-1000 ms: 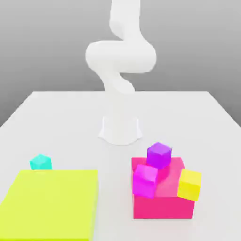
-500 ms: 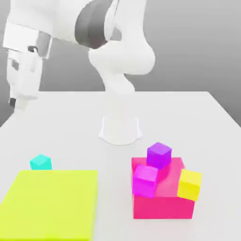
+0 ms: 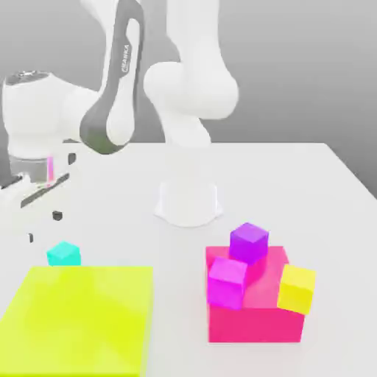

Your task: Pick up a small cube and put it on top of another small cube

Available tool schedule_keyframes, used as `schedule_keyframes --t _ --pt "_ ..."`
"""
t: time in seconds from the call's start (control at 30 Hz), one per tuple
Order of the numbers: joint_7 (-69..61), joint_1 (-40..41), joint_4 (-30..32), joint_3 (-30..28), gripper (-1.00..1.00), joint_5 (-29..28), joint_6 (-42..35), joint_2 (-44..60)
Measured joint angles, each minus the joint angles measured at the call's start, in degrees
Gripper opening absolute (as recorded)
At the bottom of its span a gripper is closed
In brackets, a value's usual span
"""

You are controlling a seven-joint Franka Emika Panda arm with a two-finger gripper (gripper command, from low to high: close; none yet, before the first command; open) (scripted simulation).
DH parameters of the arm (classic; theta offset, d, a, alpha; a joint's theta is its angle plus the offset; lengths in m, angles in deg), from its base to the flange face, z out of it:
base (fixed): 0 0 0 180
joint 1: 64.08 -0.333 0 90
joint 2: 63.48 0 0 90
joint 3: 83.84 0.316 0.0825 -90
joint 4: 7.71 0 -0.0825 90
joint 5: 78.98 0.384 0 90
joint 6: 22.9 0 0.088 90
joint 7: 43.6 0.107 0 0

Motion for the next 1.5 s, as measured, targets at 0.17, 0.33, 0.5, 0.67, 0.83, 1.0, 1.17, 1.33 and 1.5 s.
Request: schedule_keyframes --t 0.17,0.33,0.5,0.67,0.83,1.0,1.17,1.33,1.5 --pt "-0.77 1.09 -0.10 1.52 0.00 4.64 4.68 5.57" --pt "-1.83 1.99 -1.26 2.88 0.00 6.28 9.82 11.86" --pt "-2.10 2.30 -1.88 3.02 -1.00 6.18 13.87 16.92" --pt "-2.07 2.32 -1.95 3.01 -1.00 6.08 14.45 17.49" --pt "-1.70 2.30 -1.39 3.13 -1.00 6.08 10.65 12.75" --pt "-0.73 1.93 -0.25 2.40 -1.00 4.73 5.53 6.46" --pt "3.54 2.66 1.00 2.98 -1.00 1.40 0.35 0.56" --pt "16.43 -2.10 1.30 8.90 -1.00 -0.92 -6.01 -5.56" --pt "26.70 -7.32 1.63 15.25 -1.00 1.85 -12.10 -11.81"
